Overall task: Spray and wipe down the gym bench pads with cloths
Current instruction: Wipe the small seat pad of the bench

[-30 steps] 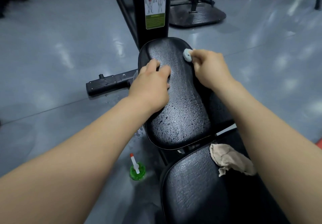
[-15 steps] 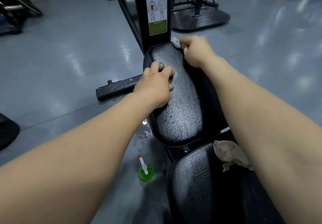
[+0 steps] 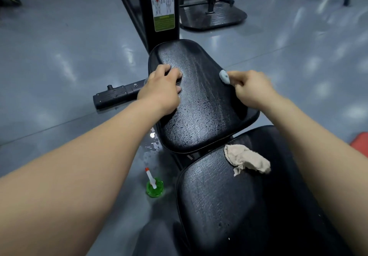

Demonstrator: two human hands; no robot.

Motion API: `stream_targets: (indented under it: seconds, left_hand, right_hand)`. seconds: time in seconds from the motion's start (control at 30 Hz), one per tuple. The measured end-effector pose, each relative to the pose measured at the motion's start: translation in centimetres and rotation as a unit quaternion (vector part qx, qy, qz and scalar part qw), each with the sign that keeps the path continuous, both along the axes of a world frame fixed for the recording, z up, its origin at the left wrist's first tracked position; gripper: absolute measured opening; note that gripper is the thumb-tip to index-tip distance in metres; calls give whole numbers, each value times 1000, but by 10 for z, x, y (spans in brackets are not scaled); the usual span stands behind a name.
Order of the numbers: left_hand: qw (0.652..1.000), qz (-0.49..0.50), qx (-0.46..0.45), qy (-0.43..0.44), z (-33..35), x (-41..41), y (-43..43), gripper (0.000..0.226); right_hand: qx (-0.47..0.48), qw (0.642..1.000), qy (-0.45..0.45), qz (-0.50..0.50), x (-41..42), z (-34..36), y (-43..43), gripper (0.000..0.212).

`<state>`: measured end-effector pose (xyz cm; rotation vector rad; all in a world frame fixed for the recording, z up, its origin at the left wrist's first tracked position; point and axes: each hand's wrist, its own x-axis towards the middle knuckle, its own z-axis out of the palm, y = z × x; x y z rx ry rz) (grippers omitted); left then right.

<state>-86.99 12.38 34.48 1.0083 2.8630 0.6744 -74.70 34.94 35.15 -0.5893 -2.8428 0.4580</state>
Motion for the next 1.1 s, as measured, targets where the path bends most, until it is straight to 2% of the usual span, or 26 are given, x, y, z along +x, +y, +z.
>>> stream_targets:
  seconds: [0.17, 0.37, 0.47, 0.53, 0.7, 0.9, 1.1]
  left_hand:
    - [1000, 3, 5, -1, -2, -4, -1, 38]
    - [1000, 16, 4, 11, 1, 2, 4, 39]
    - [1000, 9, 1, 4, 1, 3, 2, 39]
    - [1000, 7, -1, 1, 1, 1, 1, 39]
    - [1000, 6, 2, -18, -3, 0, -1, 42]
    - [1000, 13, 16, -24, -4, 1, 0, 41]
    - [999, 11, 12, -31, -5, 1, 0, 41]
  right_hand:
    - [4, 1000, 14, -1, 35, -8, -3, 39]
    - [-16, 999, -27, -10, -19, 7, 6, 40]
    - [-76, 997, -12, -23, -37, 4, 11, 35]
    - [-81, 996, 5, -35, -35, -4, 10, 41]
    - [-37, 998, 5, -50, 7, -9, 5, 48]
    - [42, 997, -8, -60, 45, -16, -9, 44]
    - [-58, 993, -39, -93, 18, -8, 16, 35]
